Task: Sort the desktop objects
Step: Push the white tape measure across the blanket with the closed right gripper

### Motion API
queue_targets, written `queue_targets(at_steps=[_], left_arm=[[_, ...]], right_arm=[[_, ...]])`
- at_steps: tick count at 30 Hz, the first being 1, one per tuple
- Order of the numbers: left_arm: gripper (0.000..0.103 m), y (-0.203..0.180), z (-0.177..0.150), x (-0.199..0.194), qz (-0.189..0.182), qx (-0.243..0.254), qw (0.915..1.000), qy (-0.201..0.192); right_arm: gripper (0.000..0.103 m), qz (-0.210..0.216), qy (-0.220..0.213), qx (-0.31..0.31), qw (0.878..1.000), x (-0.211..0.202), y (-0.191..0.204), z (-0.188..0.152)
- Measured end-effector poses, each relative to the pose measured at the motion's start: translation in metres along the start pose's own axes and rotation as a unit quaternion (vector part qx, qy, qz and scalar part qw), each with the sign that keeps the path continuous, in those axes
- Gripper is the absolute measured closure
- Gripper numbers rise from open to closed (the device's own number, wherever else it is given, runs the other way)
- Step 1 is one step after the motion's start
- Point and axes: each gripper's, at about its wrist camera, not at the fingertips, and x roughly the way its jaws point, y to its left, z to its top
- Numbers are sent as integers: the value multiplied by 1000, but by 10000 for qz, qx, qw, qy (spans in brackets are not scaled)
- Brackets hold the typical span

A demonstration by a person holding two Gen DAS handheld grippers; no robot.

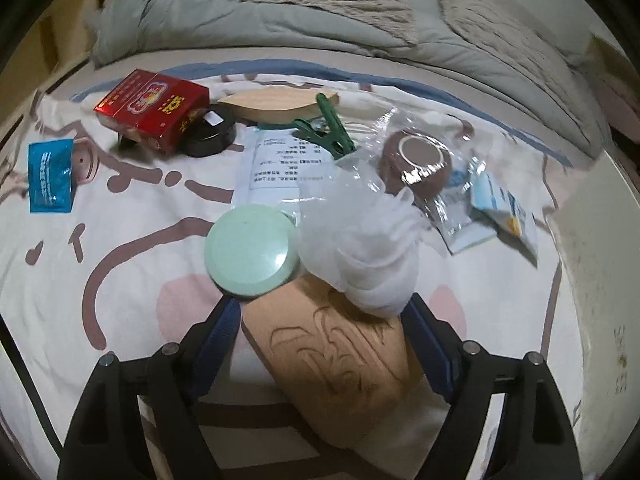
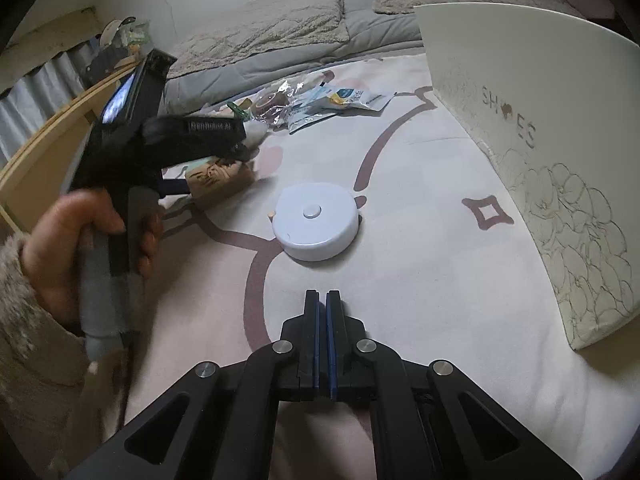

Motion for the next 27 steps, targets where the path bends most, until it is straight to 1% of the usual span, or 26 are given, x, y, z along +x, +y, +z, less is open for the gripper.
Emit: queue_targets(at_steps=[3, 7, 9, 13, 15, 17, 19, 23, 24, 25, 27], left_arm=[[20, 3, -7, -2, -74, 184, 9998, -41], [20, 5, -17, -7, -188, 363, 9991, -59], [20, 6, -21, -10, -256, 437, 9987, -53], [21, 6, -31, -15, -374, 544, 9978, -46], [25, 4, -37, -17, -324, 690, 9971, -20], [29, 3, -42, -19, -298, 801, 9963, -74], [31, 8, -42, -21, -411, 692, 9967, -73], [31, 17, -40, -24, -662, 450, 9968, -83], [29, 19, -39, -24, -731, 379, 9966, -68], [24, 20, -38, -24, -826, 320, 9961, -38], [21, 20, -34, -23, -928, 214, 9955, 18]], right_arm=[[100, 146, 76, 148, 9998, -5, -3, 8], [100, -23, -273, -58, 9996, -17, 3, 31], [100, -61, -315, -95, 9994, -14, 5, 44], [100, -87, -352, -87, 9993, 2, 6, 72], [100, -103, -261, -44, 9996, 14, 5, 80], [100, -164, -140, 15, 9998, 28, 4, 86], [100, -214, -27, 72, 9997, 42, 3, 90], [100, -223, 254, 73, 9994, 63, 3, 89], [100, -248, 249, 61, 9994, 65, 3, 85], [100, -257, 178, 5, 9995, 63, 4, 80], [100, -229, 137, -64, 9996, 60, 5, 72]])
